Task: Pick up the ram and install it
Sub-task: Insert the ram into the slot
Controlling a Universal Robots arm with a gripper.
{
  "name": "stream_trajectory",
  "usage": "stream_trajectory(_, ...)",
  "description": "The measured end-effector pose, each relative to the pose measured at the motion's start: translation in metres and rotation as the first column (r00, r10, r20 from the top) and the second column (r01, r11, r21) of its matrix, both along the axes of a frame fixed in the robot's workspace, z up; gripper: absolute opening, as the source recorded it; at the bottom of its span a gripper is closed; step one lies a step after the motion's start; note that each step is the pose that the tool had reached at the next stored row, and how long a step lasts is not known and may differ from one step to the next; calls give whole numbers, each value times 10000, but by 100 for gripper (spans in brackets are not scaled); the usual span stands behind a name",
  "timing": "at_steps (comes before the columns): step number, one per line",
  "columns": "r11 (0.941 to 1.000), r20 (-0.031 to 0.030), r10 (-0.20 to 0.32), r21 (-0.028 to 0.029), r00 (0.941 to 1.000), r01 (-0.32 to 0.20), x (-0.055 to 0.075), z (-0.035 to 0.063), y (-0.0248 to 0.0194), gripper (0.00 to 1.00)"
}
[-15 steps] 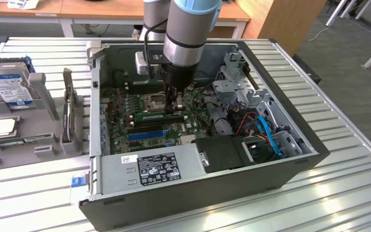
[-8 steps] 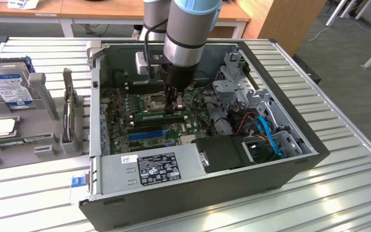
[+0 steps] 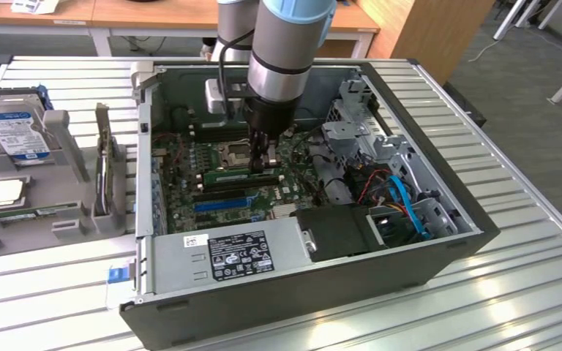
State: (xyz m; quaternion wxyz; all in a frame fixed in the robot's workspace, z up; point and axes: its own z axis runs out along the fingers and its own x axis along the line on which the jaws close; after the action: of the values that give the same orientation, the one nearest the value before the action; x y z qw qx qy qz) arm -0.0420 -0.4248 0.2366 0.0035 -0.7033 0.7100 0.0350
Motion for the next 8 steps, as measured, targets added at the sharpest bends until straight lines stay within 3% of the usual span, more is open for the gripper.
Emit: stream_trajectory(8, 10000, -1, 0, -2, 10000, 0, 0, -20, 0, 11)
